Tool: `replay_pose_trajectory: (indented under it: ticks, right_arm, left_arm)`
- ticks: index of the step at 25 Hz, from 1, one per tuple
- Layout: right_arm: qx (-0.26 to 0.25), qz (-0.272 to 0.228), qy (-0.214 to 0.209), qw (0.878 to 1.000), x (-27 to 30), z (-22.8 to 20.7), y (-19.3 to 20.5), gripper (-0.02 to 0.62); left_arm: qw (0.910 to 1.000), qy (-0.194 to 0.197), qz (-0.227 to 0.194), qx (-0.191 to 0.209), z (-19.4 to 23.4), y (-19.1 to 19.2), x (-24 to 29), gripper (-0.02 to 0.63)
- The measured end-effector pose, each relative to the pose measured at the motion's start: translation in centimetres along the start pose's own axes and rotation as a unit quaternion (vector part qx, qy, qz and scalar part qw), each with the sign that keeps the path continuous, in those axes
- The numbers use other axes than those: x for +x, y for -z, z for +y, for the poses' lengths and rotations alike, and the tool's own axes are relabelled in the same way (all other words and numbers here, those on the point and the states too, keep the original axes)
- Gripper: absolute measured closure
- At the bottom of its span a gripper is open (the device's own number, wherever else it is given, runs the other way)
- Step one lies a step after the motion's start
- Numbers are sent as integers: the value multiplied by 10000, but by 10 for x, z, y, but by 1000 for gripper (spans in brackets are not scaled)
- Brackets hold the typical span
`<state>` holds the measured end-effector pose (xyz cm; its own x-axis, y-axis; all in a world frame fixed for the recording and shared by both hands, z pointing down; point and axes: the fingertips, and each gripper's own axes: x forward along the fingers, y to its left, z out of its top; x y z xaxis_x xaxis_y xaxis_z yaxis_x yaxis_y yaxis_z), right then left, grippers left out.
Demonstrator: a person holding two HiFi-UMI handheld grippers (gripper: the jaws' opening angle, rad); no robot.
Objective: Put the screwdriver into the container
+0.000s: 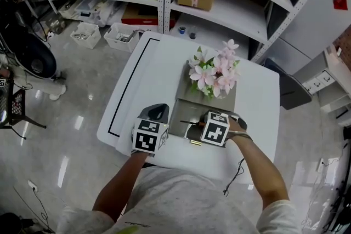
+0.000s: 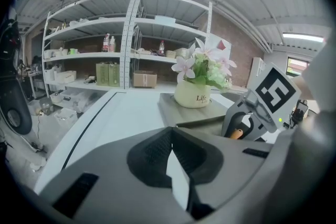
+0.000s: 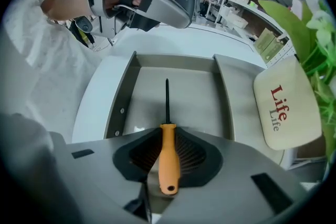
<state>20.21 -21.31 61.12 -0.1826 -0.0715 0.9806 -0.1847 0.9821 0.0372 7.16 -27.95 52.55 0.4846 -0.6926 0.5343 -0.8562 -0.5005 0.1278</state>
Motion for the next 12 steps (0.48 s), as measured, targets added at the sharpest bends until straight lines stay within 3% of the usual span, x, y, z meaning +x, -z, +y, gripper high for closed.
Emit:
replay_pose_trajectory:
  ticks: [6,12]
  right_arm:
    - [219,-161,133,9995,-2,-3,1,499]
    - [718,-630,275,9951,-16,-6,0,500]
  left_arm:
    - [9998,112,15,132,-8,-6,3,603]
    - [9993,259,22,266,-19,-13,6,603]
